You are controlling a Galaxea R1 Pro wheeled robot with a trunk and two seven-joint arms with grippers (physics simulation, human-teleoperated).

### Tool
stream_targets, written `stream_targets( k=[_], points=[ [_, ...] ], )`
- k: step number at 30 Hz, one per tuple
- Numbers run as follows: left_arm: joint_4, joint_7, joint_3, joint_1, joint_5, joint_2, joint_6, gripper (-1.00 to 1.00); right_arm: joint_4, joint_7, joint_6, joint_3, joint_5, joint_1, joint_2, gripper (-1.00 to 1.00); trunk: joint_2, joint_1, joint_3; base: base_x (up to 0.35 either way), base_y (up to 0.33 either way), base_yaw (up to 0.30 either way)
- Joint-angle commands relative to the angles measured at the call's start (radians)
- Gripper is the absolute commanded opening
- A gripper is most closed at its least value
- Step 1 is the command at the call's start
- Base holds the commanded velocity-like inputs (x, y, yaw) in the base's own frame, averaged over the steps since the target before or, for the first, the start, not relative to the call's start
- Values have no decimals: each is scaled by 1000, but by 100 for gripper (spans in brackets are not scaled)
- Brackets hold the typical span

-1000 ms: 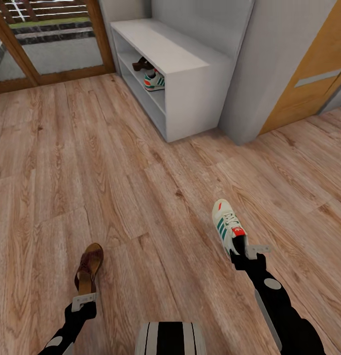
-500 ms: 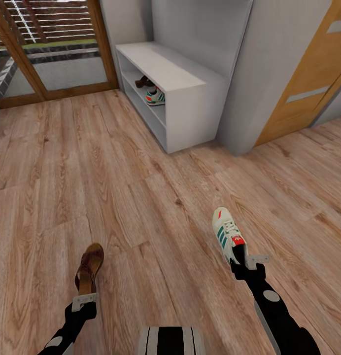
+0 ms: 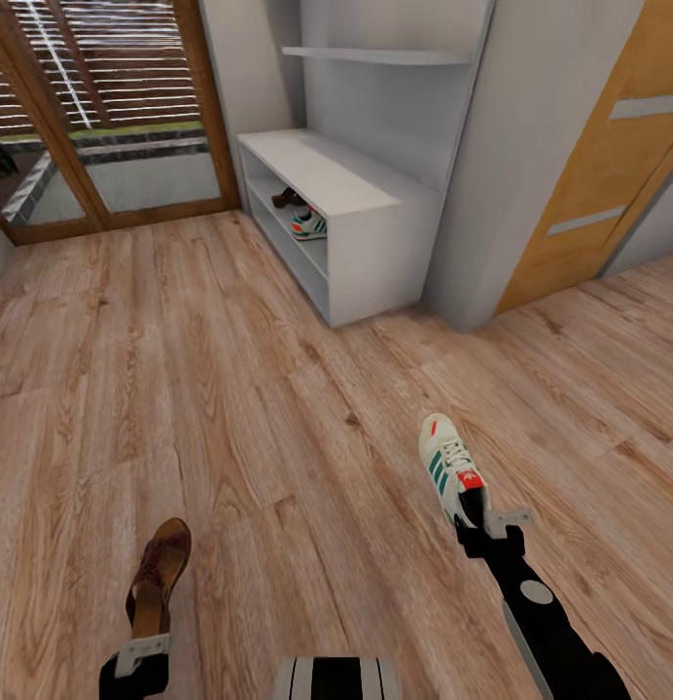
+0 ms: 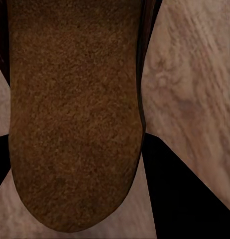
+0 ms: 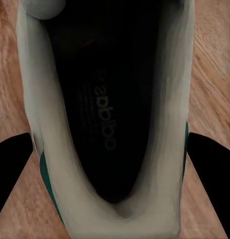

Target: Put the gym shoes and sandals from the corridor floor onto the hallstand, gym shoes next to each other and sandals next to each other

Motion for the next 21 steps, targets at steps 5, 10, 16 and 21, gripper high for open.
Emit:
stream_targets(
  k=[5,10,16,21],
  points=[
    [6,-7,3,17,6,-2,-47,-100,7,-5,-32,1,4,64,3,-100,1,-2,27,0,0,0],
    [-2,-7,6,52,8,-7,-63,-100,176,-9,-321,-1,3,189,1,-100,2,-5,54,0,0,0],
    [-1,-8,25,88,6,-13,-81,-100,488,-13,-631,-1,2,203,7,-100,4,-7,86,0,0,0],
    [25,-8,25,96,4,-19,-153,-100,557,-14,-661,1,0,204,9,-100,5,-10,114,0,0,0]
  ],
)
